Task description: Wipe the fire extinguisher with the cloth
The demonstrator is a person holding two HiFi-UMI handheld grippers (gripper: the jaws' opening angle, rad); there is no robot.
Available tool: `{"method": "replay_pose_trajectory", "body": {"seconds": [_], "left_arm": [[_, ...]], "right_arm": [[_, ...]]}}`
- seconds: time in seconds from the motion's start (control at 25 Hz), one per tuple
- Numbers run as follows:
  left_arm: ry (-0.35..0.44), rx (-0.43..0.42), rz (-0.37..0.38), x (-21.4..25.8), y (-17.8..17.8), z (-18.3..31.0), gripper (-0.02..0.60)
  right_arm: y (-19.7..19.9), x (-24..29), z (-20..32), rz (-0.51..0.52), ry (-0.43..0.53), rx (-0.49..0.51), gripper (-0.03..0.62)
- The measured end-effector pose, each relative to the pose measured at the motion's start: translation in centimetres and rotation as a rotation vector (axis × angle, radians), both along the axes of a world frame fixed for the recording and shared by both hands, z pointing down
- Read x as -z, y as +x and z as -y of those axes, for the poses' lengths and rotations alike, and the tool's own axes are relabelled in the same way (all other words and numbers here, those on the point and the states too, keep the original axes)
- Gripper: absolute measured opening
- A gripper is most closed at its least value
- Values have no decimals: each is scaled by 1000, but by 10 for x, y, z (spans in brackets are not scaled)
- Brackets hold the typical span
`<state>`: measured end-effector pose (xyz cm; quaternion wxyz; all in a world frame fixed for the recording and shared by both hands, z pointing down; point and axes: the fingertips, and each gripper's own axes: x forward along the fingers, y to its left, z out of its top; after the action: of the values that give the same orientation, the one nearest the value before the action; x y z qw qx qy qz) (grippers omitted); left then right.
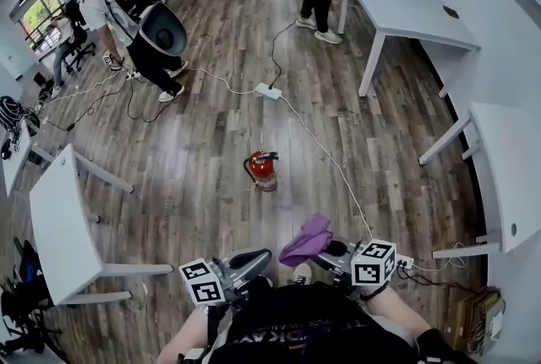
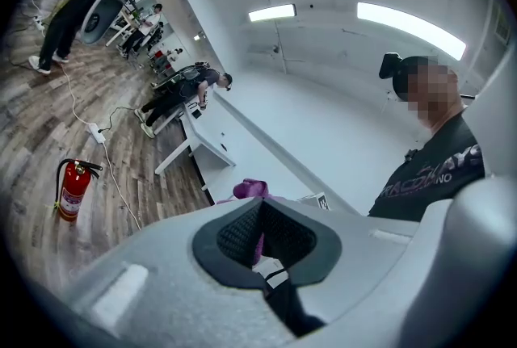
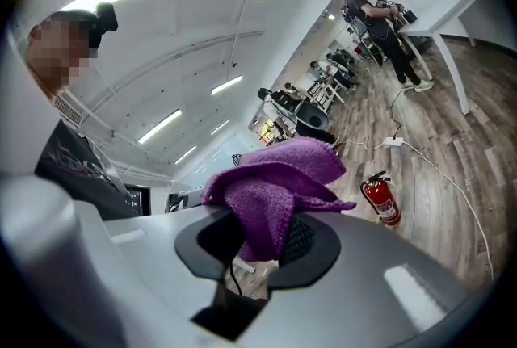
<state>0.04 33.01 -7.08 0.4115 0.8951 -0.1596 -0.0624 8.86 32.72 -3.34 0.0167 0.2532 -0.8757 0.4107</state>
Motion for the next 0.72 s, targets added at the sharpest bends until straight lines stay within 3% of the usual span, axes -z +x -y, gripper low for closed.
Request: {"method": "replay_pose_trajectory", "body": {"seconds": [0.72], "left_arm": [[-30,38,8,-9,-26,-2,-2]], "right_arm": [[-16,-13,-19,9,-56,15,78]]}}
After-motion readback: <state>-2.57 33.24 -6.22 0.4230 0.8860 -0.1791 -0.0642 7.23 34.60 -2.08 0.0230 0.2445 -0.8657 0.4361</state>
